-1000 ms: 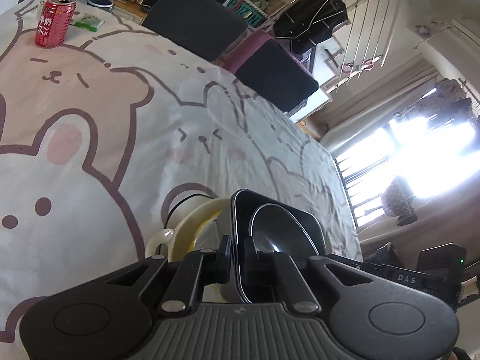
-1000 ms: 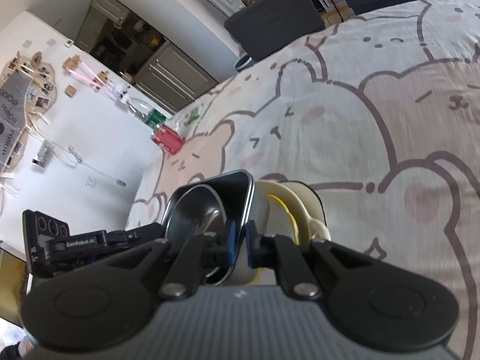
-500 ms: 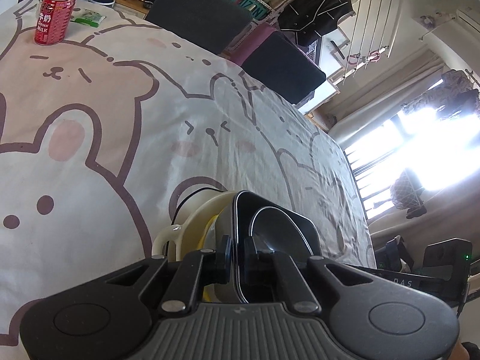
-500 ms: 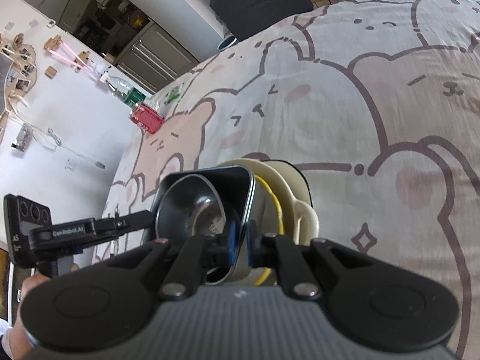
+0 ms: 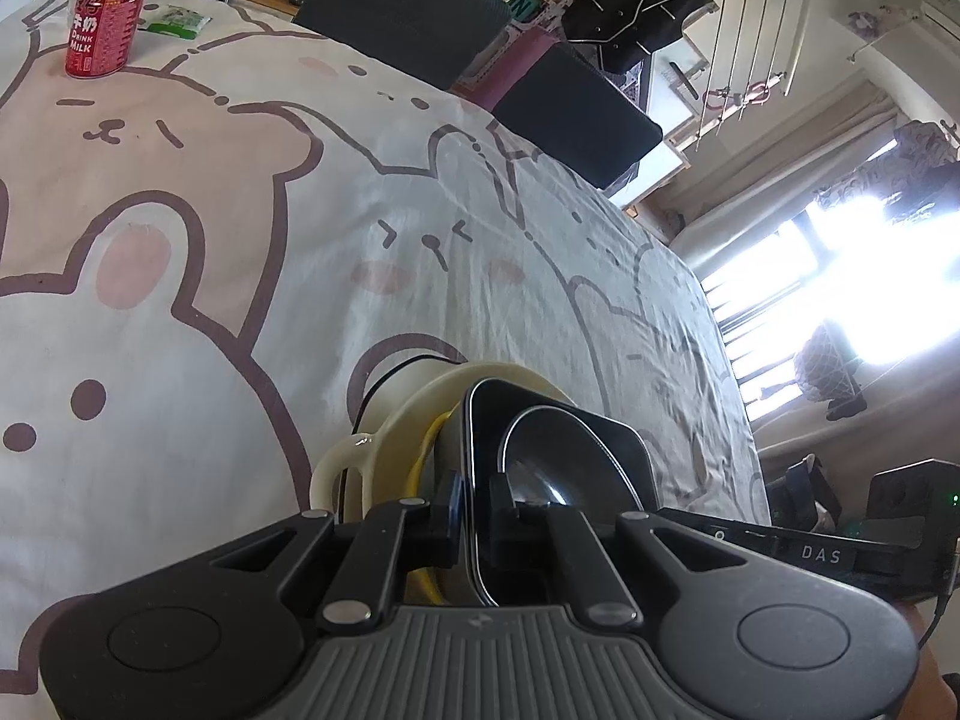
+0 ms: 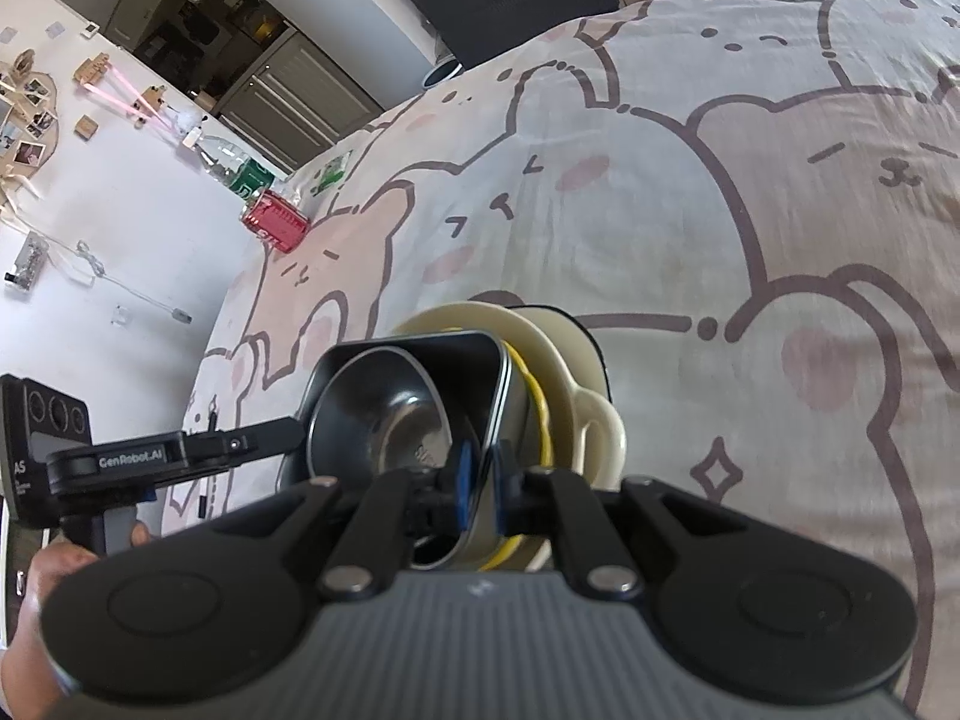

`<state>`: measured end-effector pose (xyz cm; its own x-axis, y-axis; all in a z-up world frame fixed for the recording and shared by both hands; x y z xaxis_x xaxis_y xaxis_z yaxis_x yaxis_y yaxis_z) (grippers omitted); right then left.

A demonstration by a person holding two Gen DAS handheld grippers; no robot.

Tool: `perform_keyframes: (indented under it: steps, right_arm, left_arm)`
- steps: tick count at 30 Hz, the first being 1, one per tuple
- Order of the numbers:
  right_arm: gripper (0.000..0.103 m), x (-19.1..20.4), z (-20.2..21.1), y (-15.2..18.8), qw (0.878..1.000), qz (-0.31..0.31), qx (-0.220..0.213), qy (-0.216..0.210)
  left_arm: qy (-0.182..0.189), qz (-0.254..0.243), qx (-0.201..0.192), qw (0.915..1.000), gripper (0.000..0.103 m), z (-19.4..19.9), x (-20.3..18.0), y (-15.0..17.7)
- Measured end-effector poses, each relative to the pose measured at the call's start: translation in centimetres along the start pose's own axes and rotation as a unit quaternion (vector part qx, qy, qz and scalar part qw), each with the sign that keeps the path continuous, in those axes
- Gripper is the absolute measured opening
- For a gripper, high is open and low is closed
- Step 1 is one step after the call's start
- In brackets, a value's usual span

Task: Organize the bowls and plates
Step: 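Lower the steel tray onto the cream plate stack with both tools, then open both tools and pull them back from the steel tray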

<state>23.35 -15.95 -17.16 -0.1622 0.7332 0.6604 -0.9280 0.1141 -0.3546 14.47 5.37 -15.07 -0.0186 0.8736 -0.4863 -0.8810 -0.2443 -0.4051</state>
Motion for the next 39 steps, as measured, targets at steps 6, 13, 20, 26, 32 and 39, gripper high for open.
perform_keyframes:
  steps: [6,13,20,26,32,39]
  right_arm:
    - [0.011,-0.1,-0.1,0.0,1.0,0.002,0.004,0.003]
    - [0.012,0.0,-0.1,0.0,1.0,0.005,0.006,0.008]
    - [0.014,-0.3,0.3,-0.4,1.0,0.004,-0.005,0.014]
    - [0.027,-0.1,0.9,-0.8,1.0,0.014,-0.021,0.016]
    - [0.043,0.6,2.4,-1.5,0.998,0.041,-0.045,0.026]
    - [0.081,3.1,6.7,-2.7,0.985,0.108,-0.117,0.064]
  left_arm:
    - [0.0,0.001,0.003,1.0,0.009,-0.1,0.0,0.1]
    - [0.0,0.004,0.005,1.0,0.009,0.0,-0.1,0.1]
    - [-0.002,0.003,0.012,0.9999,0.024,0.0,-0.1,0.1]
    - [-0.008,-0.009,0.006,0.9999,0.037,0.6,-0.2,0.0]
    - [-0.033,-0.034,-0.008,0.9988,0.057,1.5,-0.6,-0.4]
    - [-0.052,-0.067,-0.054,0.9949,0.095,4.8,-1.8,-1.4]
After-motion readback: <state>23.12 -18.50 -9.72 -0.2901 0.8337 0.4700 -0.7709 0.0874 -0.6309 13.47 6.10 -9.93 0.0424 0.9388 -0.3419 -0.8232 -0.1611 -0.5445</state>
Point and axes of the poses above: each gripper's, at about its wrist camera, not at the fingertips, and z roughly against the way its jaws point, x to its left, y to its underside, the point moved 7 cm from there along -z, roughly the way its jaws point, and after that the axes turned 8 degrees about -y, right-handed, at the moved point
